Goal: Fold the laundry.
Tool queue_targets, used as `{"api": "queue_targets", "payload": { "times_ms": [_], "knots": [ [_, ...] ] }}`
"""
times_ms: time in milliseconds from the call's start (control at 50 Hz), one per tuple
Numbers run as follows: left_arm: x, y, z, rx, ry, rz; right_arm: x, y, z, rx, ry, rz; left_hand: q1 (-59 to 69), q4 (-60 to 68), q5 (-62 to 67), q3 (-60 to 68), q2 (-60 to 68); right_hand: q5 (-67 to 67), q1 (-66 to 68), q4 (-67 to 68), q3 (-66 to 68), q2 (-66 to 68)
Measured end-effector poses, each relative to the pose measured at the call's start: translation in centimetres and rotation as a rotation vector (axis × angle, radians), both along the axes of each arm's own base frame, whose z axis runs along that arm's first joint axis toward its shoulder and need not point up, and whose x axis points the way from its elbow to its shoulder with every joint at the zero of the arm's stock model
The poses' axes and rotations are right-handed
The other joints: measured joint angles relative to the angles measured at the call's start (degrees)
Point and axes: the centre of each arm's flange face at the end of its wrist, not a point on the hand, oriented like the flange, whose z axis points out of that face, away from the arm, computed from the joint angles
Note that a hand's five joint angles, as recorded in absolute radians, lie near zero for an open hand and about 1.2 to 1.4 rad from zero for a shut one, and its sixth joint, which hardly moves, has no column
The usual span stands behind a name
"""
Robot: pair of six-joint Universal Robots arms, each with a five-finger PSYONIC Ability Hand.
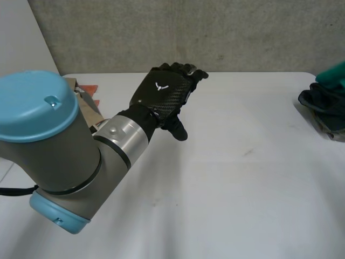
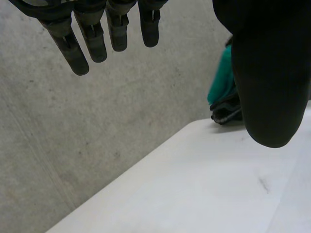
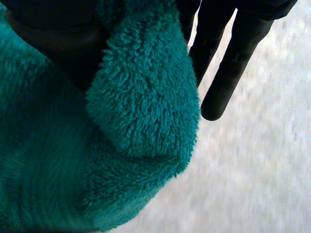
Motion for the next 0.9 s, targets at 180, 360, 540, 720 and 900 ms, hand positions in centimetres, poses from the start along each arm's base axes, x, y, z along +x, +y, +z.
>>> {"api": "queue_targets", "payload": {
  "times_ms": [180, 360, 540, 720, 900],
  "knots": [
    [-0.1, -0.1, -1.1, 0.023, -0.020, 0.000, -3.6, 1.0, -8.0, 0.173, -0.001, 0.049, 0.00, 0.00, 0.00, 0.00, 0.00, 3.33, 0.01, 0.01, 0.60, 0.00],
    [-0.4, 0.3, -1.1, 0.023, -0.021, -0.013, -3.8, 1.8, -7.2, 0.192, 0.010, 0.073, 0.00, 0.00, 0.00, 0.00, 0.00, -20.82, -23.09, -27.83, -26.35, -28.39],
    [-1.0, 1.6, -0.8, 0.016, -0.015, -0.059, -4.1, 3.9, -1.9, 0.192, -0.027, -0.008, 0.00, 0.00, 0.00, 0.00, 0.00, -51.38, -45.57, -56.77, -54.72, -53.36],
    [-1.5, 3.5, -0.4, 0.017, -0.016, -0.162, -7.5, 7.9, 1.6, 0.375, -0.067, -0.168, 0.00, 0.00, 0.00, 0.00, 0.00, -51.46, -45.57, -56.77, -54.72, -53.36],
    [-0.8, 5.4, 1.2, -0.014, 0.005, -0.236, -12.6, 11.4, 8.1, 0.482, 0.144, -0.706, 0.00, 0.00, 0.00, 0.00, 0.00, -51.46, -45.57, -56.77, -54.72, -53.36]
  ]
}}
